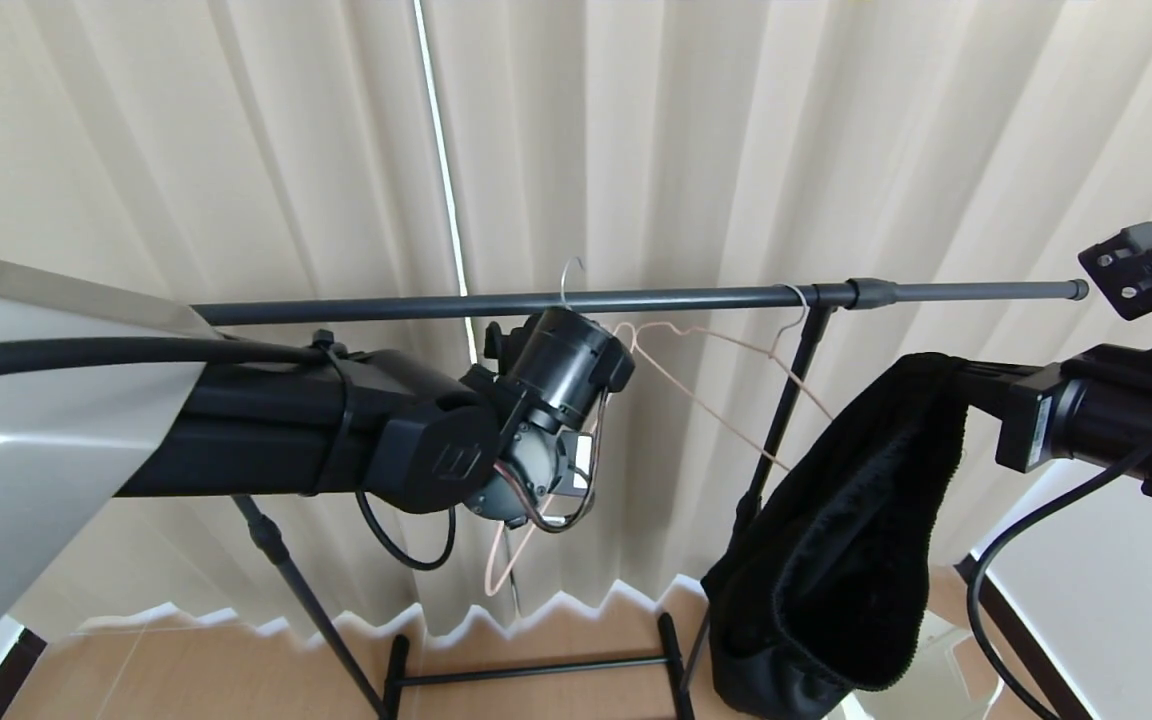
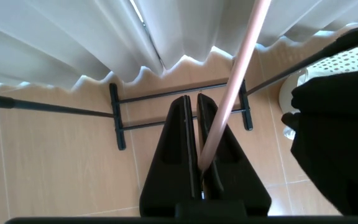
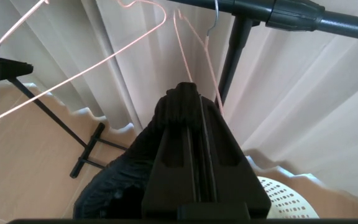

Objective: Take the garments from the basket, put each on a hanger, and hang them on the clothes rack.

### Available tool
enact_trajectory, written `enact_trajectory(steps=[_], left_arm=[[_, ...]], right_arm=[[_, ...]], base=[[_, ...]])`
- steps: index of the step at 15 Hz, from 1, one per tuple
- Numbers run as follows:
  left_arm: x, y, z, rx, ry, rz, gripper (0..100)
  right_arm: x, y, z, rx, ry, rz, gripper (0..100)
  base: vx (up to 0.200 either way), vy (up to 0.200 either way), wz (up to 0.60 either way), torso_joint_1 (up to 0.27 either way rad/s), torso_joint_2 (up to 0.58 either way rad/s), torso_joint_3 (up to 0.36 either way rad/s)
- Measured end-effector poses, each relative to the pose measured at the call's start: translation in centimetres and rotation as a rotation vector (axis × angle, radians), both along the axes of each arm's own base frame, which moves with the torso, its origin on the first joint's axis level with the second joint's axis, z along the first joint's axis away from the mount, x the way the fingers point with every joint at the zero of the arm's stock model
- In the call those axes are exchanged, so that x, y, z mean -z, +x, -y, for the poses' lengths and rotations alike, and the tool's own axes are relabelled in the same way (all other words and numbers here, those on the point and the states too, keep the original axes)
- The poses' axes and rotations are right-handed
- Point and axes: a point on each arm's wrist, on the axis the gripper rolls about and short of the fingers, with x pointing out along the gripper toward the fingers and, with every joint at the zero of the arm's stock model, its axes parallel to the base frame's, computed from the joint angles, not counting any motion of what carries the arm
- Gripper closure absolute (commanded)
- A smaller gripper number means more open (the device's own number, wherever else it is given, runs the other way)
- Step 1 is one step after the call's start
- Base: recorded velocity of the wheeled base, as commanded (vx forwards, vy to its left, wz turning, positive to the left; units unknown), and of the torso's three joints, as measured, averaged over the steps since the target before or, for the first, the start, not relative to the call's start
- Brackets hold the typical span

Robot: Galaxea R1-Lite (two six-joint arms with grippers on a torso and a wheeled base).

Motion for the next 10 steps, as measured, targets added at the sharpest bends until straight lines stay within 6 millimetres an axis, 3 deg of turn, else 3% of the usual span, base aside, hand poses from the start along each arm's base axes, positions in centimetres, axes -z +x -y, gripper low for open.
enact_trajectory(steps=[10], left_arm=[[-0.8,-5.7,-2.8,0.060,-0.004,0.015,100]], right_arm=[[-0.1,-0.4,-2.2,0.004,-0.027,0.011,100]], base=[[0.000,0.000,0.00,0.000,0.00,0.000]])
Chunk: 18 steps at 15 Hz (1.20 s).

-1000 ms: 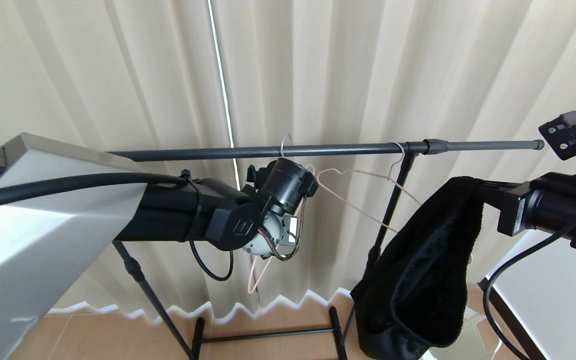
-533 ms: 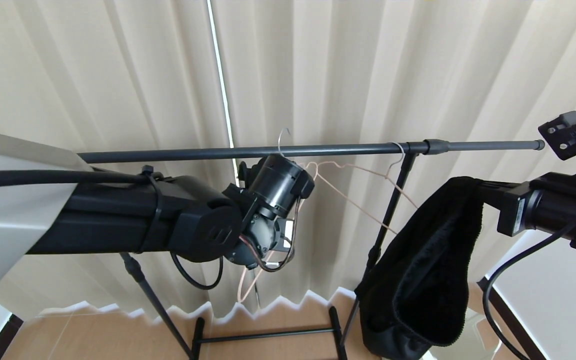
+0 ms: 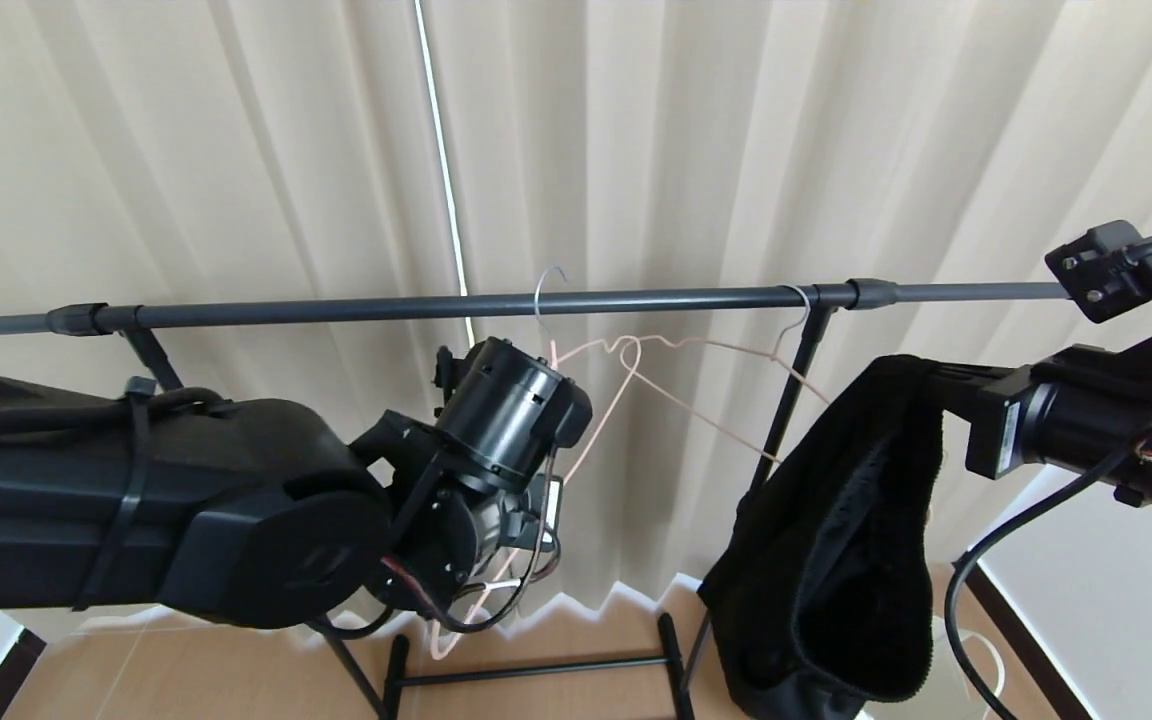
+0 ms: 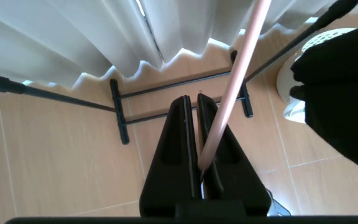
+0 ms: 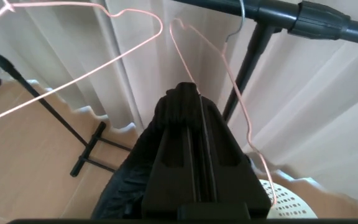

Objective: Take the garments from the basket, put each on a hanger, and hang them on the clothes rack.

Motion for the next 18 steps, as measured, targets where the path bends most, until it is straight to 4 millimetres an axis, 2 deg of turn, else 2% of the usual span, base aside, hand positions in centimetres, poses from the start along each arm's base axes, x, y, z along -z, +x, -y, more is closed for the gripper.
enact_trajectory(steps=[3,8,10,13,18], left_arm=[[0.4,-2.0,-1.6,0.049,0.018,0.036,100],[2.4,-4.6,-4.7,0.183,0.018,0.153,100],[3.2,-5.8,-6.3,0.272,0.025,0.142,100],[3.3,-7.5,-8.2,0.367,-0.016,0.118,100],[3.6,-9.6,-9.8,0.509,-0.090,0.113,100]], right_arm=[[0.1,-0.1,-1.9,0.123,-0.066,-0.004,100],[1.2,1.6,-4.7,0.248,-0.119,-0.001,100],[1.7,2.0,-5.2,0.248,-0.131,-0.014,100],[2.2,2.6,-5.6,0.253,-0.127,-0.031,100],[2.6,3.7,-6.3,0.265,-0.098,-0.054,100]], base=[[0.000,0.000,0.00,0.000,0.00,0.000],[0.000,0.000,0.00,0.000,0.00,0.000],[0.000,0.000,0.00,0.000,0.00,0.000],[0.000,0.000,0.00,0.000,0.00,0.000],[0.000,0.000,0.00,0.000,0.00,0.000]])
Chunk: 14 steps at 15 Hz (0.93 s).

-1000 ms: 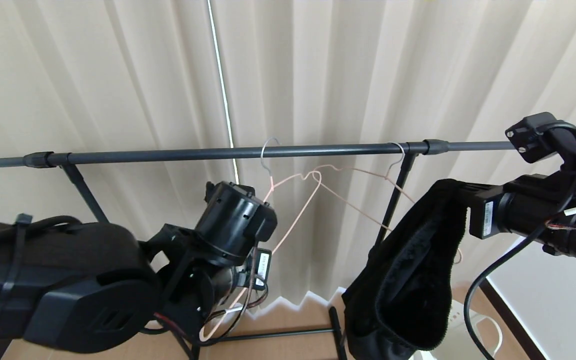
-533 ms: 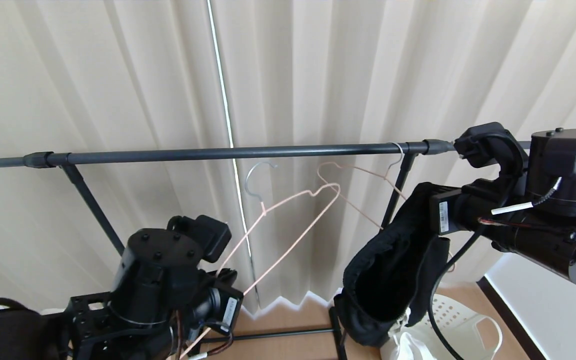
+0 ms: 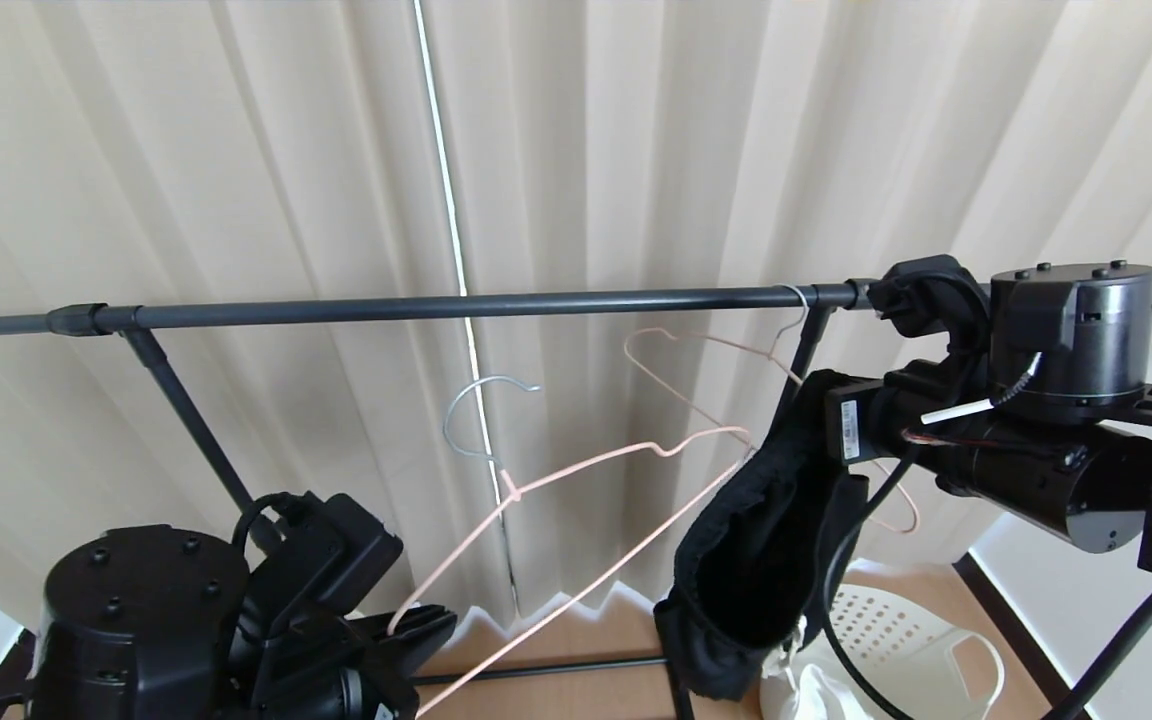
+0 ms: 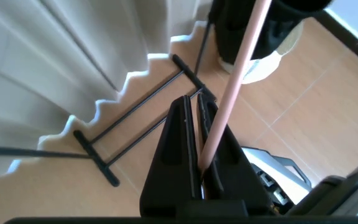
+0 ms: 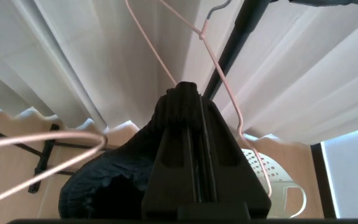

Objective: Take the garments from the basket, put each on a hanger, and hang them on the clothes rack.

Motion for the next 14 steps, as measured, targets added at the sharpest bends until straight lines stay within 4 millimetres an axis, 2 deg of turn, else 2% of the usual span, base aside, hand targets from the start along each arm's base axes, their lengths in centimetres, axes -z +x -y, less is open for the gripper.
enact_trajectory(steps=[10,14], left_arm=[[0.5,-1.7,-0.9,0.050,0.018,0.009,100],[0.2,-1.4,-0.2,0.091,0.007,0.019,100]], right_arm=[[0.5,1.2,-1.1,0.043,0.023,-0.010,100],[0.7,1.4,-1.3,0.045,0.036,-0.015,100]], base=[[0.000,0.000,0.00,0.000,0.00,0.000],[0.000,0.000,0.00,0.000,0.00,0.000]])
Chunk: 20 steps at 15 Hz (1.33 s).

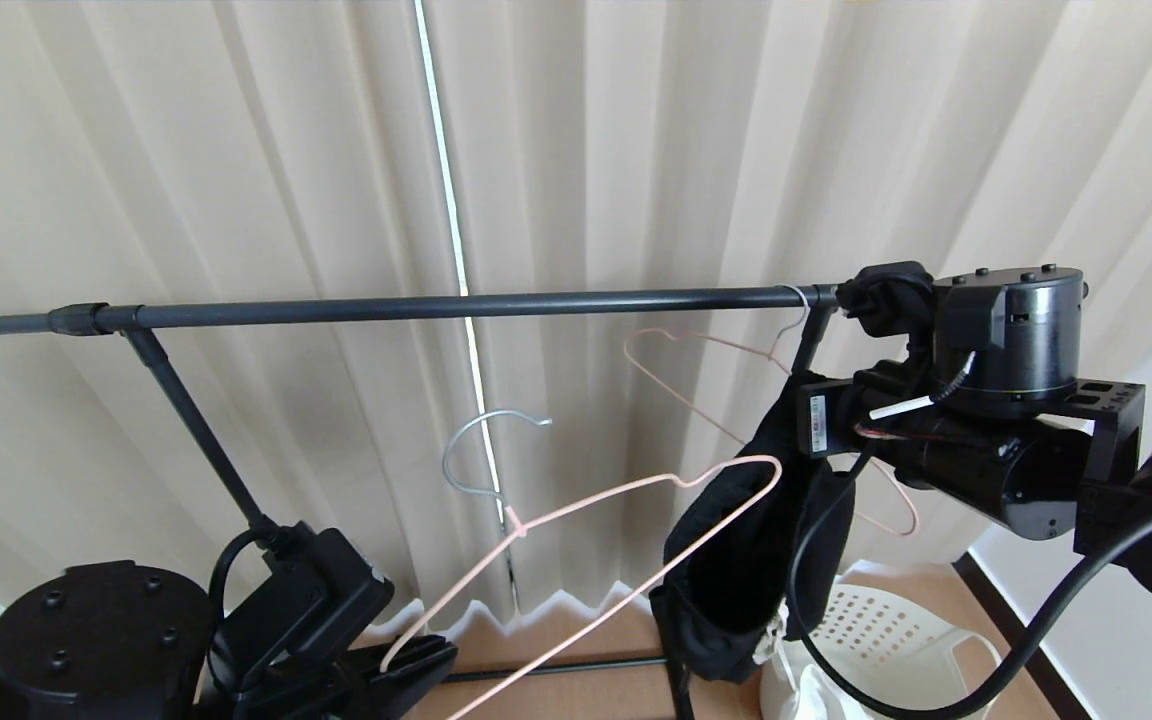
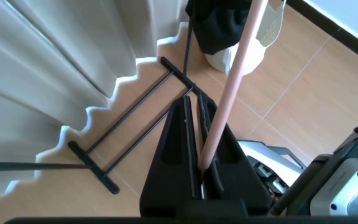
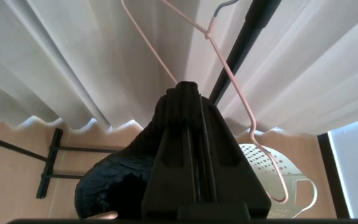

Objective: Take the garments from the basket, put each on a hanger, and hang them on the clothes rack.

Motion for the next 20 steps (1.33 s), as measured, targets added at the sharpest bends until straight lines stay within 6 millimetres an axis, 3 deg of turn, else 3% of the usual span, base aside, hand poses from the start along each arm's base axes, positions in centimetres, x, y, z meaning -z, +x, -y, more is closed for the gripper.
enact_trajectory(steps=[8,20], left_arm=[[0.2,2.8,2.6,-0.069,-0.043,0.055,100],[1.1,5.2,5.0,-0.134,-0.049,0.080,100]], right_arm=[[-0.2,-1.4,-2.0,-0.040,0.004,0.012,100],[-1.5,-5.9,-7.9,-0.139,0.111,0.058,100]], base=[[0.000,0.000,0.00,0.000,0.00,0.000],[0.000,0.000,0.00,0.000,0.00,0.000]])
